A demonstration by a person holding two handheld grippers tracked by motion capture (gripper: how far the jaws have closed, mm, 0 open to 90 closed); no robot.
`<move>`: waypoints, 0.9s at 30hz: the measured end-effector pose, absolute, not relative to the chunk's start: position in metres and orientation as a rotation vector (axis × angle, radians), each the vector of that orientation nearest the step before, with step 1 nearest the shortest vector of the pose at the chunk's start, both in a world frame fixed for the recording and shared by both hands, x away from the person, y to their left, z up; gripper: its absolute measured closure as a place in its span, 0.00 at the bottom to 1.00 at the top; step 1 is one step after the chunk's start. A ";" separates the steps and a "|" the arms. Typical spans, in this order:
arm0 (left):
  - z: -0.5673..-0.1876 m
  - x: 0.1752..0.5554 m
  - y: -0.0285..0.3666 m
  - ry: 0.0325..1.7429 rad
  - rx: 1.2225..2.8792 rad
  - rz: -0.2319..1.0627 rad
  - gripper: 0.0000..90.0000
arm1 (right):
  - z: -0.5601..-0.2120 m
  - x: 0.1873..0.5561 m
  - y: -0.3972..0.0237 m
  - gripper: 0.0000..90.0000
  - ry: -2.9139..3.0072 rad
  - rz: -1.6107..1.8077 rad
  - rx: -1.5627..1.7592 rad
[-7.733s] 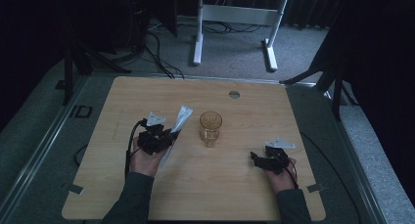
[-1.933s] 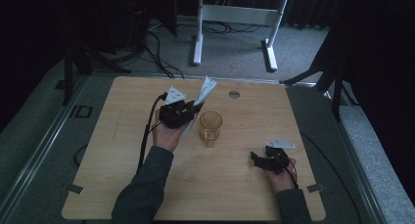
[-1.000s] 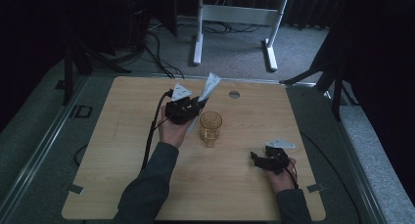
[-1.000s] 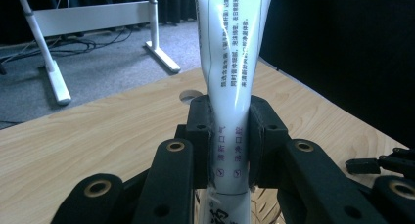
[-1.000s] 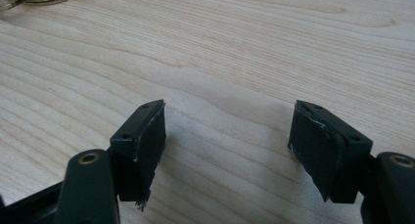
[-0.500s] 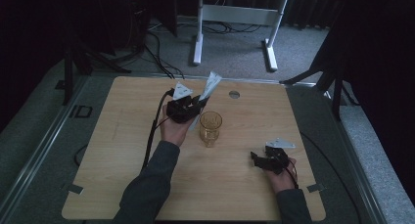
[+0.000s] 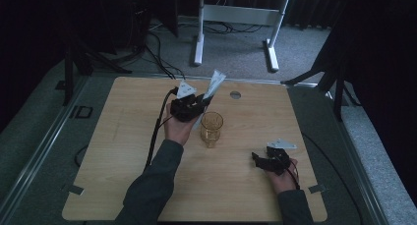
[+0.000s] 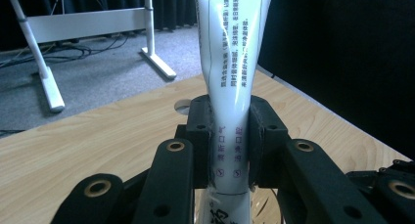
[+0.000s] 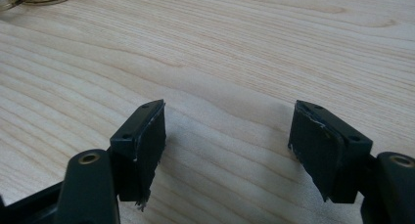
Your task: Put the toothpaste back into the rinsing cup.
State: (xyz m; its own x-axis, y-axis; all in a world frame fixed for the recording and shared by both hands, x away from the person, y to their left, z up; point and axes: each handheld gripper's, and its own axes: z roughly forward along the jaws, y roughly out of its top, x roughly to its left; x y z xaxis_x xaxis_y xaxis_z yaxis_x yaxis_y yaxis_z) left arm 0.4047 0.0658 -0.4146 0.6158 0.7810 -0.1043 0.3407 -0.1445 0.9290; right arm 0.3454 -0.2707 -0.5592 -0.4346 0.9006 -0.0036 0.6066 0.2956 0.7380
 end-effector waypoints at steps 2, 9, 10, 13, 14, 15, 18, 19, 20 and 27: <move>-0.414 0.406 0.064 0.921 1.734 0.499 0.83 | -0.559 0.345 -0.271 0.33 2.149 0.945 1.347; -0.414 0.409 0.060 0.917 1.737 0.502 0.83 | -0.559 0.345 -0.271 0.33 2.149 0.944 1.347; -0.414 0.409 0.059 0.913 1.736 0.503 0.83 | -0.559 0.345 -0.271 0.33 2.149 0.944 1.348; -0.414 0.409 0.059 0.909 1.734 0.506 0.83 | -0.559 0.345 -0.271 0.33 2.149 0.944 1.348; -0.414 0.410 0.059 0.908 1.733 0.505 0.83 | -0.559 0.345 -0.271 0.33 2.149 0.944 1.347; -0.414 0.410 0.059 0.908 1.731 0.507 0.83 | -0.559 0.345 -0.271 0.33 2.149 0.944 1.347; -0.415 0.411 0.058 0.912 1.722 0.503 0.83 | -0.559 0.345 -0.271 0.33 2.149 0.943 1.347; -0.415 0.411 0.058 0.912 1.723 0.503 0.83 | -0.559 0.345 -0.271 0.33 2.149 0.942 1.348; -0.416 0.411 0.058 0.911 1.724 0.504 0.83 | -0.559 0.345 -0.271 0.33 2.149 0.942 1.349; -0.417 0.413 0.056 0.909 1.711 0.507 0.83 | -0.559 0.345 -0.271 0.33 2.148 0.943 1.349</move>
State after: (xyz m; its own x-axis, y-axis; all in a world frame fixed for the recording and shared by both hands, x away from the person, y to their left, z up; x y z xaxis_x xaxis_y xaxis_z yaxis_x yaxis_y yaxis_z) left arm 0.4128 0.0559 -0.4170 0.6167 0.7801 -0.1054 0.3205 -0.1265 0.9388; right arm 0.3454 -0.2707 -0.5592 -0.4331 0.9013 -0.0036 0.6075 0.2949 0.7376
